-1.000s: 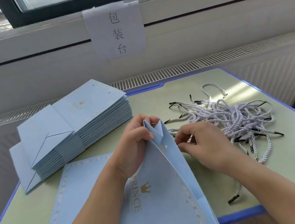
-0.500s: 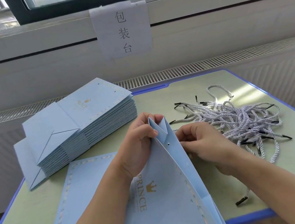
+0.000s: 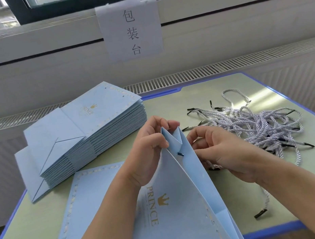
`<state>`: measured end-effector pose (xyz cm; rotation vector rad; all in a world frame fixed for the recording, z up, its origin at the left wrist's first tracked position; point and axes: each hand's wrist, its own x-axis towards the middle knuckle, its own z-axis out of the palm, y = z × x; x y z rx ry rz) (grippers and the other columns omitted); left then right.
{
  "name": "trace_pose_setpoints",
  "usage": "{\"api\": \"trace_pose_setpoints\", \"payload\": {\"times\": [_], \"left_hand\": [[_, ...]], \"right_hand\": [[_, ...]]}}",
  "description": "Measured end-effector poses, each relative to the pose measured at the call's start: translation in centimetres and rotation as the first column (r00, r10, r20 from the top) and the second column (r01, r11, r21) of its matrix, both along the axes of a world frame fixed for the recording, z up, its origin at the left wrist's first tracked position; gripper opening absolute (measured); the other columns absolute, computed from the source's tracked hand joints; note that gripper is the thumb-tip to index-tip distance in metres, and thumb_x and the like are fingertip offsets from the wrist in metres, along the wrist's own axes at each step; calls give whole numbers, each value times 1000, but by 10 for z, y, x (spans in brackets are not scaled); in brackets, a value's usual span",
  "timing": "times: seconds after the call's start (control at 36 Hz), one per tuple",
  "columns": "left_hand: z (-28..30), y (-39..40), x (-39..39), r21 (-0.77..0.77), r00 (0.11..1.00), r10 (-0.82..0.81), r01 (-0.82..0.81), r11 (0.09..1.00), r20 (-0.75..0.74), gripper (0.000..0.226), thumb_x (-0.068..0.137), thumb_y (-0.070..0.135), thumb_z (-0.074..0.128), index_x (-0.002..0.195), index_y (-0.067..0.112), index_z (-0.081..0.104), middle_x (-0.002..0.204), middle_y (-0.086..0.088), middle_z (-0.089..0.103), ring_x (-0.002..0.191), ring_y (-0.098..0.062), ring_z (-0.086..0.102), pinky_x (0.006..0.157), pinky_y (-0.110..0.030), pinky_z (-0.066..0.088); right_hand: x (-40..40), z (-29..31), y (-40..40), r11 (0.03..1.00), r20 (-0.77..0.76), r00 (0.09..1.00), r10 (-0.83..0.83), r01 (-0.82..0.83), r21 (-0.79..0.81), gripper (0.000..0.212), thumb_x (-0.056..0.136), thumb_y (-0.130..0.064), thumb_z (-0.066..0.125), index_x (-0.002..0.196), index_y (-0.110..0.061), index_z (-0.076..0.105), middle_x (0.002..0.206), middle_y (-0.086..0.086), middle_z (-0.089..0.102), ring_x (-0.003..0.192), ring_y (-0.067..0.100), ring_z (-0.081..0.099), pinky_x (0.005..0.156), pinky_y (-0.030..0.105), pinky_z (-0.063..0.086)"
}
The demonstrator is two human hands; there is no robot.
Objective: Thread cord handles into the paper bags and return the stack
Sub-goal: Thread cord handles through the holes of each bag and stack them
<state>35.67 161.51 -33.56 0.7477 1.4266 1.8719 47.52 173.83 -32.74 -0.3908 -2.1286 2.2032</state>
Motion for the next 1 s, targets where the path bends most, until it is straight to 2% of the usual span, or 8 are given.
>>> {"api": "trace_pose_setpoints", "payload": {"times": [0.08,0.31,0.44,0.56,0.61,0.67,0.86,1.0], "left_hand": [[0,-2,-1,-1,997,28,-28,1000,-70,29,52,-2,39,79,9,46,96,-7,64,103,-28,57,94,-46,42],[-2,-5,-3,-45,950,157,-175,984,-271,26,52,1,37,52,20,54,92,-1,68,108,-30,62,98,-54,44],[-6,2,-1,-41,927,219,-242,969,-303,22,54,2,38,49,19,51,90,-1,69,102,-31,63,97,-48,46],[-6,4,1,-48,923,245,-270,962,-297,23,56,3,37,46,19,52,95,-3,67,98,-24,66,87,-34,51],[-5,4,1,-65,923,251,-281,957,-291,25,55,4,38,44,20,54,99,-2,66,92,-15,68,82,-26,51],[-6,4,0,-76,921,255,-289,954,-295,24,54,5,39,43,20,55,100,-1,66,91,-13,68,84,-28,50],[-6,5,-2,-67,918,252,-285,956,-307,23,52,5,39,43,19,56,84,0,67,88,-15,65,78,-25,50],[-7,7,-2,-62,917,253,-284,957,-309,23,51,5,39,43,19,56,80,0,67,87,-13,64,80,-25,50]], "right_hand": [[-1,-2,-1,988,-1,1000,11,-11,153,9,91,4,55,91,-5,58,72,12,67,50,11,53,48,19,37],[-5,-2,-6,998,40,997,-65,65,7,15,94,3,46,93,-6,57,68,5,58,44,6,47,42,14,33],[-5,-4,-10,984,3,995,-99,97,149,4,91,-9,56,91,-10,52,71,6,55,51,9,45,45,16,34],[-4,-8,-10,807,-129,988,-83,143,573,17,79,-11,64,78,-16,48,67,-3,55,59,13,47,58,30,39],[-4,-8,-11,634,-194,975,-108,218,742,18,79,-12,62,79,-17,45,63,-8,49,55,9,45,57,24,36],[-3,-7,-15,556,-249,964,-90,256,791,16,81,-11,60,80,-19,46,61,-8,47,54,11,46,54,21,34],[-9,-13,-16,568,-174,979,-104,202,798,26,85,-12,58,105,-25,69,85,-7,51,68,12,51,64,20,33],[-16,-14,-17,526,-150,984,-101,181,831,13,86,-24,64,94,-27,73,82,-11,44,67,3,43,63,18,31]]}}
